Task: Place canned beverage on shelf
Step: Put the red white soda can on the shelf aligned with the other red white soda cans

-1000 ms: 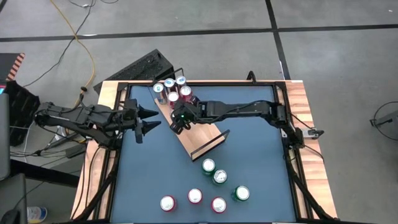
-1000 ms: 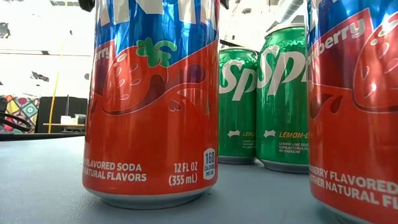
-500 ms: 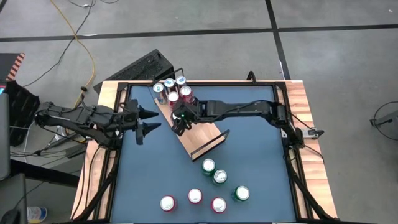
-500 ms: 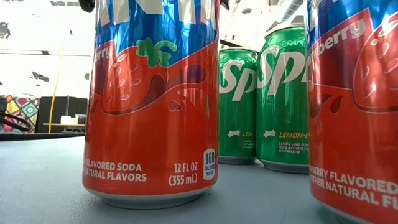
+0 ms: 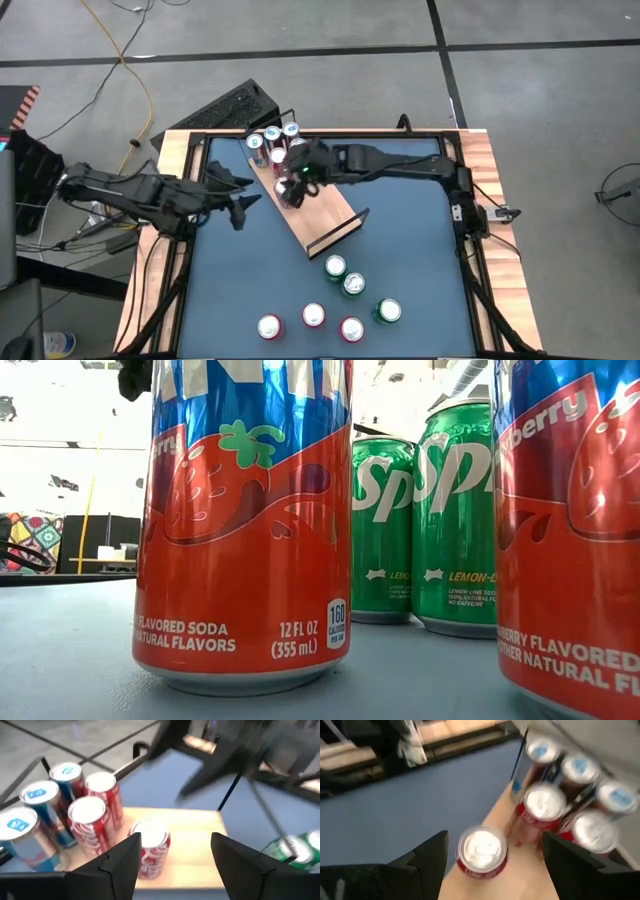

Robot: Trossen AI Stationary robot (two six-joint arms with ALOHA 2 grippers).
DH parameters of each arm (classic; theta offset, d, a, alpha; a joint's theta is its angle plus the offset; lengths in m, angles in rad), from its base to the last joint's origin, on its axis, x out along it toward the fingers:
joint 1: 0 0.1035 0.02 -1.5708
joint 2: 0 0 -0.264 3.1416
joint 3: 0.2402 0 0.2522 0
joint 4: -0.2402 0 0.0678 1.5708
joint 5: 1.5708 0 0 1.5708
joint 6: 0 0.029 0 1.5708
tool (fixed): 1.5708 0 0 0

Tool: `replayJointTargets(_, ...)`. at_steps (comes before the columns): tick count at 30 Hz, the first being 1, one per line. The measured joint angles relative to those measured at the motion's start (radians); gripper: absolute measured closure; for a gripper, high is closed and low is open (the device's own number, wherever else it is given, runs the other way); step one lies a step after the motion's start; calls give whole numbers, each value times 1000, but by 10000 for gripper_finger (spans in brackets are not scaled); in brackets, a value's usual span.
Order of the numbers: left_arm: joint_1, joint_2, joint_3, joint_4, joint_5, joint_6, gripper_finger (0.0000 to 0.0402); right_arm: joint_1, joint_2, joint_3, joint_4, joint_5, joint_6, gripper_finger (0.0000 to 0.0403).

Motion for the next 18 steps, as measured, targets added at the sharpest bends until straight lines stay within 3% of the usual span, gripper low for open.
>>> replayJointTargets(6,-2,146,-1,72,-21,58,213,1,-104,142,-192,20,-96,102)
replayJointTargets(10,4,223,0,189,-61,237,228,5,-184,175,-263,53,-102,102)
replayJointTargets(15,11,279,1,318,26,448,206,8,-298,181,-287,93,-92,102)
replayJointTargets(18,42,305,1,338,61,477,173,13,-345,180,-325,100,-92,102)
